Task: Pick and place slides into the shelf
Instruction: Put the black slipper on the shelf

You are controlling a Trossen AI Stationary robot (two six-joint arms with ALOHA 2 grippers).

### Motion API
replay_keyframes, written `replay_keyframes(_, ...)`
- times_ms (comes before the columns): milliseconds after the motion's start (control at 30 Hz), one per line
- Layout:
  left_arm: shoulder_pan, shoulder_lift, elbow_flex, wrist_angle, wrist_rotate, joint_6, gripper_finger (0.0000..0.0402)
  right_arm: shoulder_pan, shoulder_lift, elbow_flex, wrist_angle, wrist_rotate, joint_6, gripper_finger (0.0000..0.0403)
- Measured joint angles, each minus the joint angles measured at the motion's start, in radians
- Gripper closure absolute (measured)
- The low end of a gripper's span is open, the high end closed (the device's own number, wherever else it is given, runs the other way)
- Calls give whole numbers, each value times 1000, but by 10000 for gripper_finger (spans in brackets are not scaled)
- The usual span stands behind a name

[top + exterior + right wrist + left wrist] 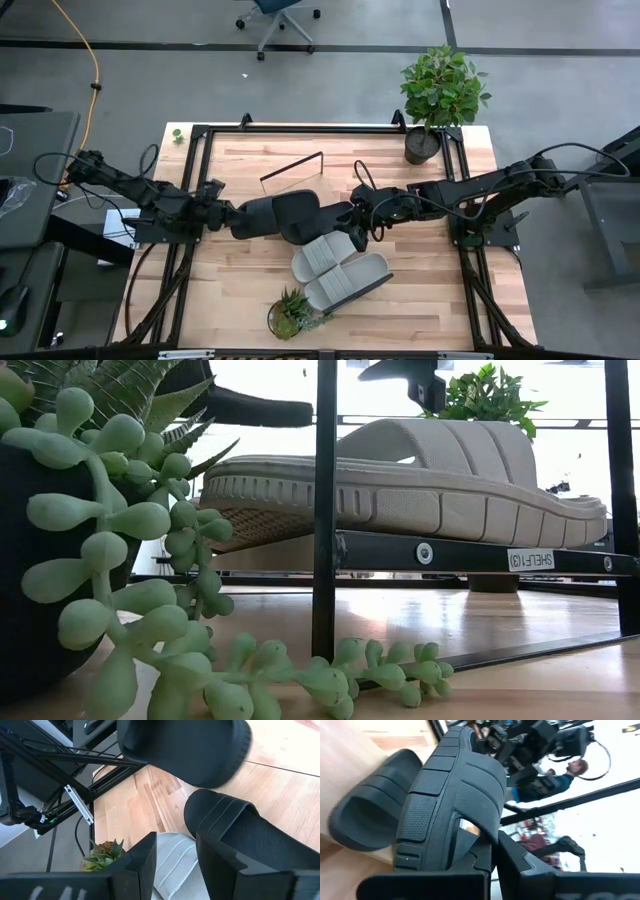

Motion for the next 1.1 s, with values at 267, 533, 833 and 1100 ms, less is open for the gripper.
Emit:
replay_keyframes(267, 5, 108, 0, 56, -33, -8, 401, 1, 0, 0, 0, -8, -15, 273)
replay_keyframes(533, 186, 142, 0, 92, 40, 44, 401, 1, 0, 0, 0, -26, -41, 273)
replay_keyframes(833, 350, 236, 0, 126, 234, 61, 401, 1, 0, 0, -1, -41, -61, 273)
replay_keyframes(1100, 403, 414, -1, 331, 284, 77, 401, 1, 0, 0, -2, -46, -79, 273)
